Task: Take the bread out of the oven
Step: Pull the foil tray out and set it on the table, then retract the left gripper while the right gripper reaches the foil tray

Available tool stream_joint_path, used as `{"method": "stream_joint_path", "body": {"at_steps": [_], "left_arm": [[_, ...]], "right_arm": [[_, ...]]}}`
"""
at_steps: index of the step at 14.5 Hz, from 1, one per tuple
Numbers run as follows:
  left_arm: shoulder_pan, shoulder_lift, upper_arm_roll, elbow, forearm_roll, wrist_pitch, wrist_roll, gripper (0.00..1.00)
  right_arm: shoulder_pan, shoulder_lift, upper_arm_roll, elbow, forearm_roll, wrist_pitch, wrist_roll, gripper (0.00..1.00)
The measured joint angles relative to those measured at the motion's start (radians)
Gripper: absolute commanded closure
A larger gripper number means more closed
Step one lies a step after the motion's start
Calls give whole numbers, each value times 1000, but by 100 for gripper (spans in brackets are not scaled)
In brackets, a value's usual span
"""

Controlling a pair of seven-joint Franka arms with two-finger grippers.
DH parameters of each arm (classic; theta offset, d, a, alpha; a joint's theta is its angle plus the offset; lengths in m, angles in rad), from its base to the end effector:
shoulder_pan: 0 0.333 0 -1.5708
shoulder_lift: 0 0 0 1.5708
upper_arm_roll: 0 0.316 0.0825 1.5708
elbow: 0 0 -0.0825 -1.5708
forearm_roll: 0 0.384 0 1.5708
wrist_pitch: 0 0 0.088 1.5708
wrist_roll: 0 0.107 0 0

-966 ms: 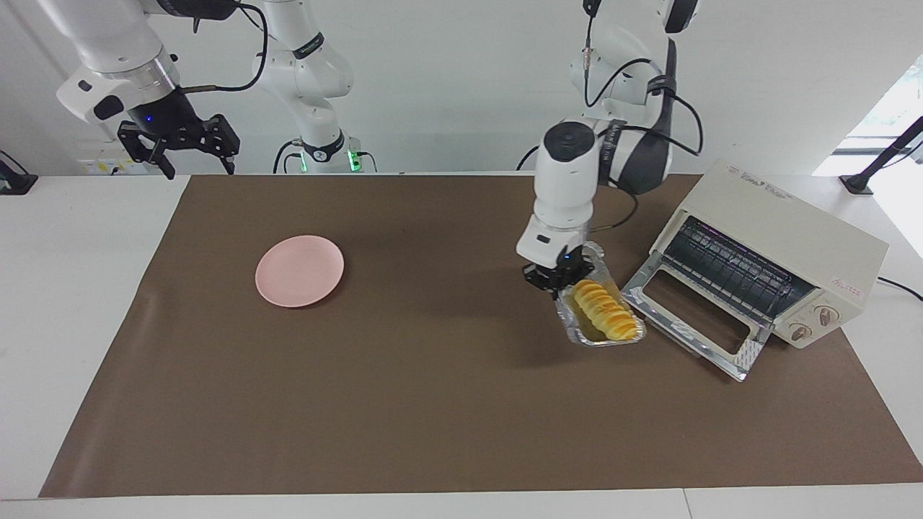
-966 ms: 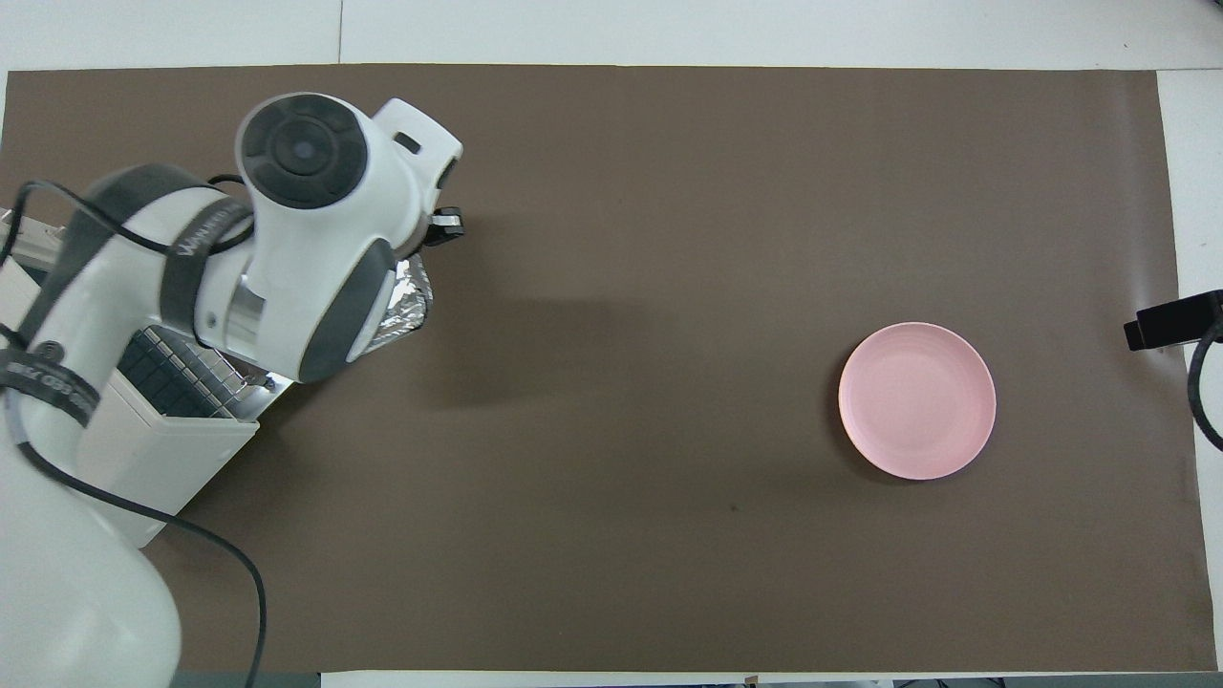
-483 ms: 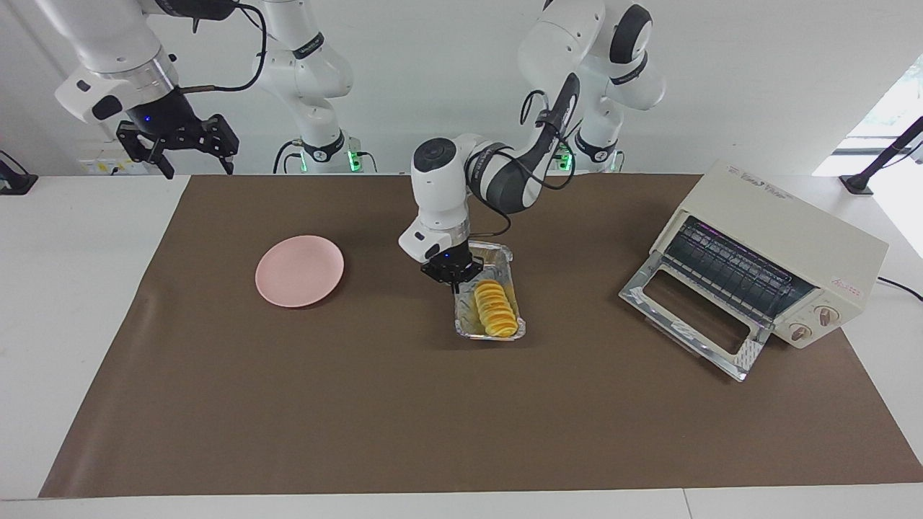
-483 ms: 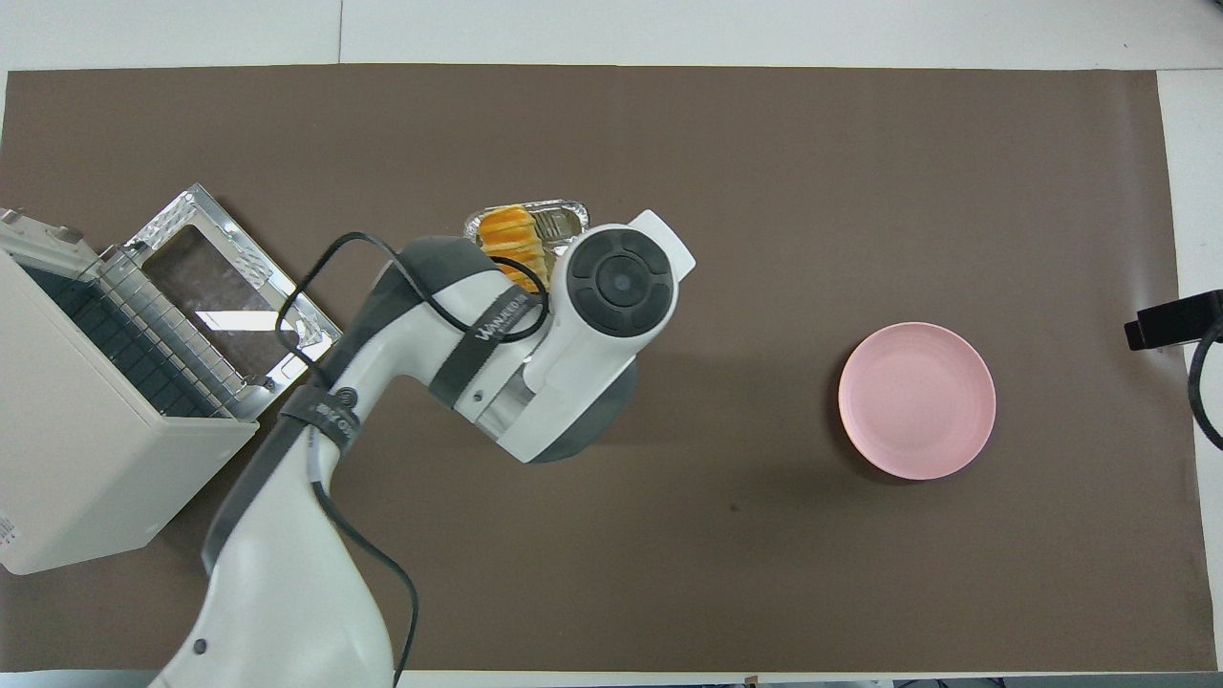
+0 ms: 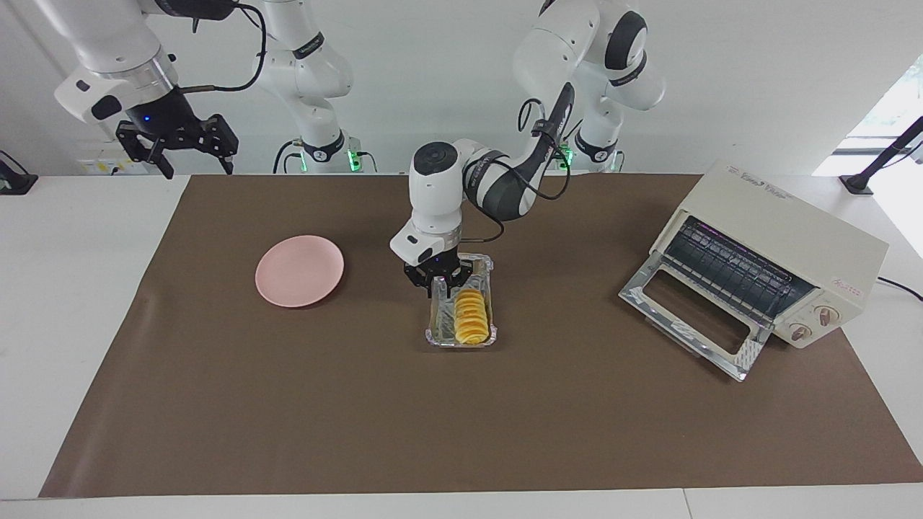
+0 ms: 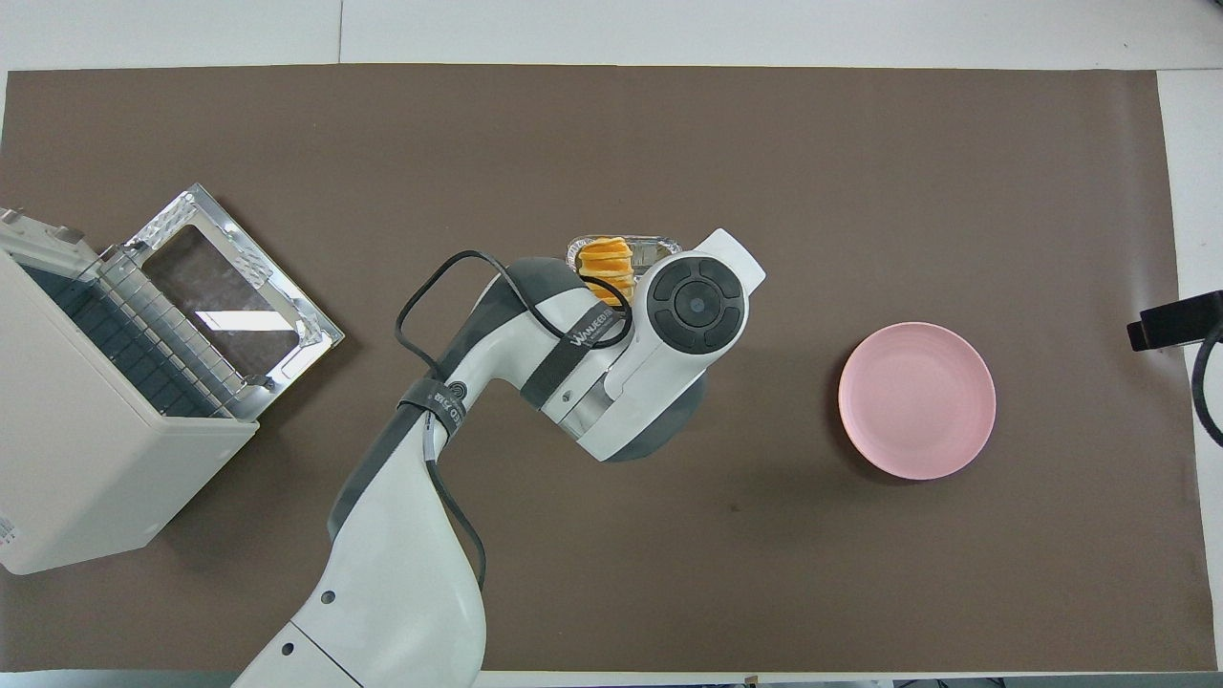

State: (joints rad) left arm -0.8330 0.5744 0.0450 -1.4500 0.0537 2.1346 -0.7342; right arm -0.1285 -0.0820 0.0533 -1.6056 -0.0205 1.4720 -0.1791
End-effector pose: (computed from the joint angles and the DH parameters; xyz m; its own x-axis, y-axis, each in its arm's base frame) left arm 0.5063 -0.5141 0.3631 0.9878 -0.0865 0.1296 -0.0897 -0.9958 0.0191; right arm 0.5169 -0.0400 0.6438 0.9933 0.1014 -0.0553 0.1023 -0.9946 0.0152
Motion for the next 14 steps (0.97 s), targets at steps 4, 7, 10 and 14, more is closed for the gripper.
{"method": "stream_joint_path", "body": {"at_steps": [4,7,10,14], "left_arm": [[68,-57,39,14,0,-72,-20,0],[251,-181,43,17,0,-221,22,0],[404,-277,43,15,-15,-371,168,0],[547,-374,43,5,-21,-591,339,0]], "right_arm": [[12,0,16,-4,1,6,66,0],[102,4,36,-49,2,84,224,0],[229,37,46,-104,1,198,412,0],[352,183,47,-123,1,375,602,0]]}}
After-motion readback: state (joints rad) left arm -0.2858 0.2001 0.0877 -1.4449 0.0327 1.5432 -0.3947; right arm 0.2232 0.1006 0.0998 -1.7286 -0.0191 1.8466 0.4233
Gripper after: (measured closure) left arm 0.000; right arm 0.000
